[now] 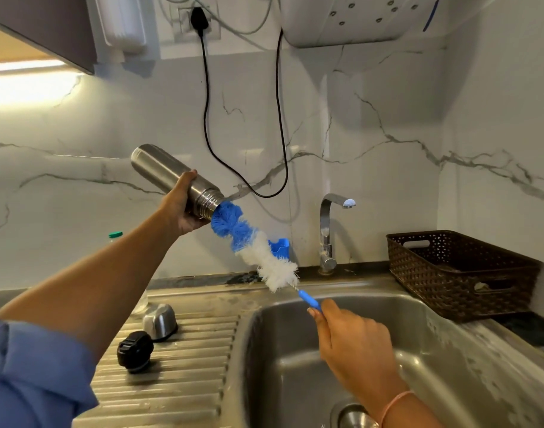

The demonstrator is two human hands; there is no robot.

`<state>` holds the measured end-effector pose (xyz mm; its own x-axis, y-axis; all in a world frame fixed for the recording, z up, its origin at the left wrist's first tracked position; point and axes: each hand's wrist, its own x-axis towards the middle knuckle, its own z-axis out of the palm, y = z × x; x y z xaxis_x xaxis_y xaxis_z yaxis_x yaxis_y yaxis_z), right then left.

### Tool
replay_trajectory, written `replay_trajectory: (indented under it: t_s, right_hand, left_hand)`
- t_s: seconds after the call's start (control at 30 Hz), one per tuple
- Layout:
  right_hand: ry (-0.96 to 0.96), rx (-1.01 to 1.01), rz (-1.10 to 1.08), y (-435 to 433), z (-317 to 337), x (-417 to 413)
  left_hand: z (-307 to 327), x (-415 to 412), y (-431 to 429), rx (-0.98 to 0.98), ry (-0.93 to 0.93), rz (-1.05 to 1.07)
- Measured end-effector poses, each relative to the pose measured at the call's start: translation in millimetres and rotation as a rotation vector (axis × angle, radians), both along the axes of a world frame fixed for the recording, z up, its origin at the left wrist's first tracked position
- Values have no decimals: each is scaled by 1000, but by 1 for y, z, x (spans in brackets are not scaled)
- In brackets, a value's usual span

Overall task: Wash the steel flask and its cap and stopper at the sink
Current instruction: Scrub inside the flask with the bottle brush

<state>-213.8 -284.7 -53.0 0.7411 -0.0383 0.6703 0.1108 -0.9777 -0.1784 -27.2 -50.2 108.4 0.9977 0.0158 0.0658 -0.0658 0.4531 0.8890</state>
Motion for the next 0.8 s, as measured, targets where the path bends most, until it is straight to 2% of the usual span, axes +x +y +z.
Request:
replay_trajectory:
  t_s: [0.13,0.23,0.4,0.53,0.67,0.8]
  right_hand:
    - [47,42,-39,-2,-4,1]
    - [203,276,37,-6,-8,4]
    - [279,737,212,11,-8,10]
    - [402,958,278,13,-3,2]
    - [636,1276,397,3,6,-7]
    - [878,1442,434,3,10,-10]
  left_hand:
    - [-8,-3,-14,145,-26,4]
    - [-15,-4,-21,165,-41,-6]
    - [-38,-12,-45,149,10,-123]
    - [-59,-17,-63,38,20,-125]
    - [-77,-19,-62,-52,82,-134]
    - [-101,-27,-57,-43,167,-103]
